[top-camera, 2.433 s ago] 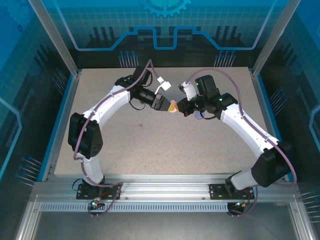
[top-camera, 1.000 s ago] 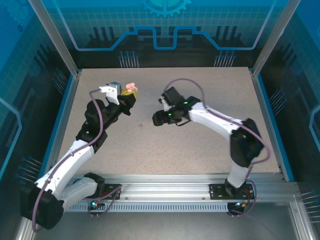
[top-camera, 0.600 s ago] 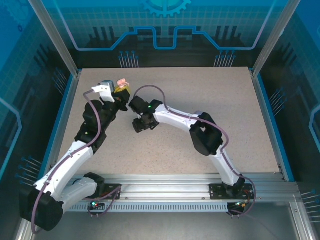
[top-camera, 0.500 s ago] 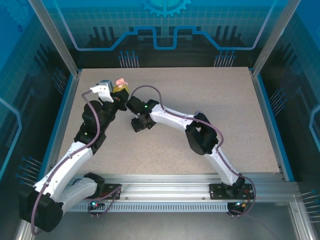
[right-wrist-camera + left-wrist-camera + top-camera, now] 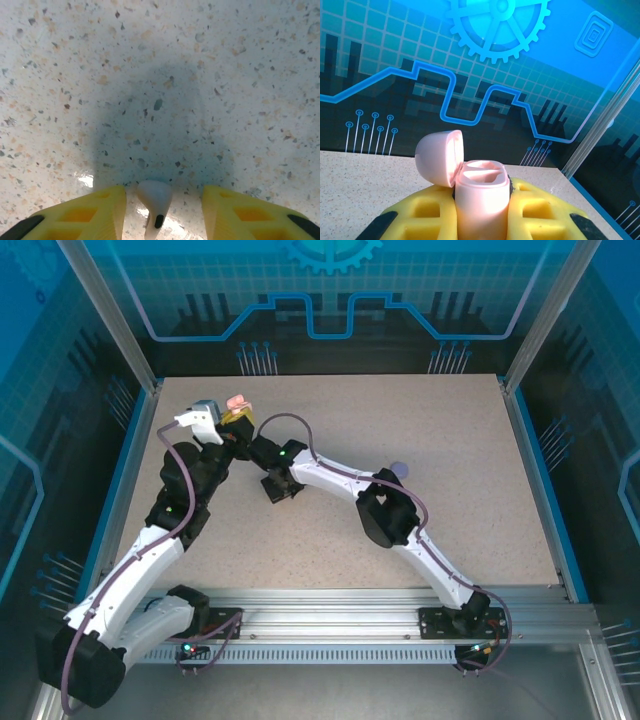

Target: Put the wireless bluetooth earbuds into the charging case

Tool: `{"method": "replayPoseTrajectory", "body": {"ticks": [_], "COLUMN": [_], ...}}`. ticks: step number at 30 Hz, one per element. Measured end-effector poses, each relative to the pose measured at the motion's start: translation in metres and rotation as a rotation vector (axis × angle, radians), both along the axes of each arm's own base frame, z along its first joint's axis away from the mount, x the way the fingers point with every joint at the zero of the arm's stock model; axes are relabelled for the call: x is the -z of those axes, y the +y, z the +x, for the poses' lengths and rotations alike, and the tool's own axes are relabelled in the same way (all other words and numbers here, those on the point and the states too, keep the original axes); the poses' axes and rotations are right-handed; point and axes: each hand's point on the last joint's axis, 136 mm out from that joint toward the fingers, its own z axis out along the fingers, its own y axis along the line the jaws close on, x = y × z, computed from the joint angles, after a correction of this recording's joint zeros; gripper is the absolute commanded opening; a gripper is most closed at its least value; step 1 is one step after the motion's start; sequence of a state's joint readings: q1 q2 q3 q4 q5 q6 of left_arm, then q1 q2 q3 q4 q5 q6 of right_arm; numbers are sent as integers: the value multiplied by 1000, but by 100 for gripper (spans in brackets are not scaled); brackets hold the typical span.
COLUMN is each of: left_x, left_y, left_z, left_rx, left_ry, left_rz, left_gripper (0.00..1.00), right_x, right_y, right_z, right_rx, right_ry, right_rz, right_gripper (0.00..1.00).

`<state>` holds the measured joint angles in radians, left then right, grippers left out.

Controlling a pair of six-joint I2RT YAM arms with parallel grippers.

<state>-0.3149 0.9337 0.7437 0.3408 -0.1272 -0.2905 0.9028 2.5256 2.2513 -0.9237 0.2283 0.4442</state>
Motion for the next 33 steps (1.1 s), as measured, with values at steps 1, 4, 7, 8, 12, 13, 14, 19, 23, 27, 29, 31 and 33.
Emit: {"method": "replayPoseTrajectory", "body": {"ticks": [1, 4, 7, 8, 12, 13, 14, 19, 23, 27, 29, 31, 33], "left_x": [0, 0, 0, 0, 0, 0, 0, 1, 3, 8, 10, 13, 16], "left_y": [0, 0, 0, 0, 0, 0, 0, -1, -4, -11, -15, -21, -28], "left_z": [0, 0, 0, 0, 0, 0, 0, 0, -1, -1, -1, -1, -1], "left_rx": [0, 0, 1, 1, 2, 2, 2, 9, 23, 61, 88, 121, 158], "left_ry": [0, 0, 1, 2, 5, 6, 6, 9, 18, 34, 40, 48, 58], "left_rz": [0, 0, -5, -7, -16, -18, -18, -17, -16, -9, -6, -3, -1], "left_gripper": [0, 0, 0, 0, 0, 0, 0, 0, 0, 0, 0, 0, 0], "right_x": [-1, 0, 2, 2, 2, 2, 2, 2, 0, -3, -10, -27, -48], "right_y": [1, 2, 2, 3, 2, 2, 3, 3, 1, -16, -29, -45, -59], "right_z": [1, 2, 2, 2, 3, 3, 3, 3, 2, -8, -13, -16, -15], "right_rx": [0, 1, 5, 5, 10, 10, 9, 13, 17, 30, 42, 60, 82], "right_ry": [-2, -3, 2, 4, 7, 7, 10, 13, 9, 11, 10, -6, -36], "right_rz": [2, 3, 7, 8, 12, 13, 15, 18, 22, 6, 0, 11, 35], "right_gripper": [44, 41, 35, 34, 30, 27, 25, 16, 13, 13, 12, 12, 12]}}
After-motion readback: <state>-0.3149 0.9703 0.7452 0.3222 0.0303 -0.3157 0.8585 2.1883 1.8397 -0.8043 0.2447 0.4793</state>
